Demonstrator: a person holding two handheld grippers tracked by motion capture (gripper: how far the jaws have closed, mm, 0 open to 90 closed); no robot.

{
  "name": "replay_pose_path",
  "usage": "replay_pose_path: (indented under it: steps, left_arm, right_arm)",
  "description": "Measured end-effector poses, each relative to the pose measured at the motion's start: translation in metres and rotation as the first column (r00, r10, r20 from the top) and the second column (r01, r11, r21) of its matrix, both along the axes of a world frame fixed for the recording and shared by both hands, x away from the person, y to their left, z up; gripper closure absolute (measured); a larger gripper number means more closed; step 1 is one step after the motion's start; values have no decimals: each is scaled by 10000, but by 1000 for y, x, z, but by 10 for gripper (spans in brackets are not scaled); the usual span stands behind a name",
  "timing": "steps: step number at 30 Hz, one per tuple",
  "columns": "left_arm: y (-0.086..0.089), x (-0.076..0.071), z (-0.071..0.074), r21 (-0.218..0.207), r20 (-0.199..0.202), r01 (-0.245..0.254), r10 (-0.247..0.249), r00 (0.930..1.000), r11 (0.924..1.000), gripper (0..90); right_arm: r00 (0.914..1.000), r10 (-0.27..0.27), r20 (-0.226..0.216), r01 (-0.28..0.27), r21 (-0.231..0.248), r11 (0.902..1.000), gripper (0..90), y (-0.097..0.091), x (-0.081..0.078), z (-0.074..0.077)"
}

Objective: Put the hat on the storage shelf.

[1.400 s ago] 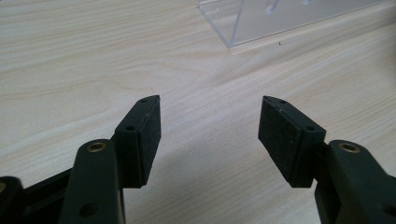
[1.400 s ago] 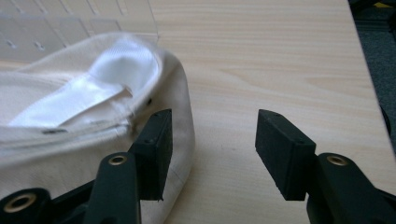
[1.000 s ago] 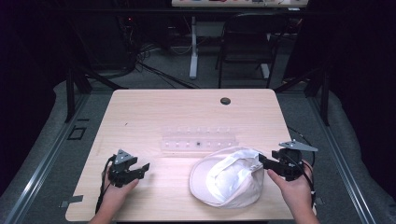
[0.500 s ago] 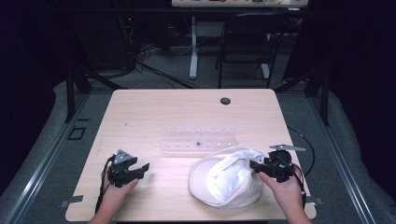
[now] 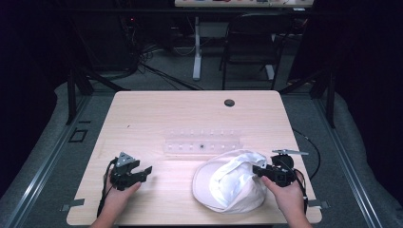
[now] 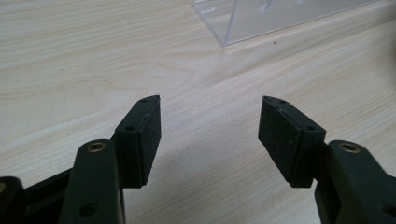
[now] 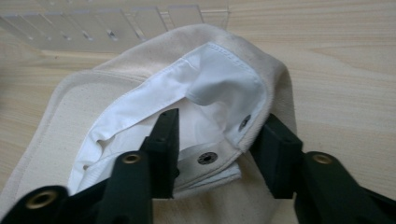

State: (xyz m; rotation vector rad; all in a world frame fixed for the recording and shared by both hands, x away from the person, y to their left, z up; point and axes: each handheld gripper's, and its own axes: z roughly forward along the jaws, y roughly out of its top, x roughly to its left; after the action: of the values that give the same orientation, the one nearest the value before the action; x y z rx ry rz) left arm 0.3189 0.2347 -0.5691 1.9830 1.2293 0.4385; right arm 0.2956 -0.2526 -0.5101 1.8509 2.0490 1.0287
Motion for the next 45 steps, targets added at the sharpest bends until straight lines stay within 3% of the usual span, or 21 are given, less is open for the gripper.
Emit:
replay_pose_path:
  steps: [5,9,12,13,16,19,23,30,31,32,33,39,41,42,43,44,45]
  left_arm:
    - [0,0,0,19,11,-23,23,10000,10000,397]
    - [1,0,0,18,13,-28,28,10000,10000,397]
    - [1,0,0,26,11,-42,42,10000,10000,397]
    - [1,0,0,26,11,-42,42,10000,10000,397]
    - [0,0,0,29,3,-42,42,10000,10000,398]
    - [0,0,0,58,2,-13,13,10000,10000,398]
    - [0,0,0,82,-5,0,0,10000,10000,399]
    - [0,0,0,125,-7,33,-33,10000,9999,400]
    - [-1,0,0,127,-1,29,-29,10000,9999,399]
    - [-1,0,0,126,0,32,-32,10000,9999,400]
    - [-1,0,0,123,1,23,-23,10000,9999,400]
    - [-1,0,0,132,16,22,-22,10000,9999,400]
    - [-1,0,0,133,8,20,-20,10000,9999,400]
    - [-1,0,0,134,9,13,-13,10000,9999,400]
    - [-1,0,0,133,9,11,-11,10000,9999,400]
    - [-1,0,0,130,9,12,-13,10000,9999,400]
    - [-1,0,0,137,14,20,-20,10000,9999,400]
  right_arm:
    - [9973,366,-636,-378,-167,9991,799,-7,10,9]
    - [9903,760,-1163,-800,-296,9964,835,-9,19,18]
    - [9795,1113,-1681,-1270,-854,9882,838,-9,27,26]
    - [9795,1113,-1681,-1270,-854,9882,838,-9,27,26]
    - [9634,1325,-2332,-1748,-1714,9696,839,-9,39,39]
    - [9481,1436,-2837,-2185,-2532,9424,839,-7,48,46]
    - [9437,1336,-3025,-2319,-3172,9196,835,-6,58,52]
    - [9312,886,-3535,-2062,-3107,9279,745,-5,69,50]
    - [9257,860,-3683,-2059,-3001,9314,719,-5,70,49]
    - [9296,640,-3629,-1766,-2863,9417,691,-3,70,48]
    - [9225,687,-3797,-1853,-2800,9419,671,-4,71,49]
    - [9119,31,-4105,-1199,-2591,9584,544,-2,71,48]
    - [9033,-72,-4289,-1105,-2489,9622,536,-3,70,48]
    - [9055,-47,-4243,-1126,-2509,9614,535,-4,70,47]
    - [9002,-103,-4354,-1067,-2434,9640,537,-4,70,46]
    - [9019,-247,-4312,-905,-2446,9654,539,-3,69,45]
    - [8973,-239,-4408,-983,-2523,9626,548,-4,69,44]
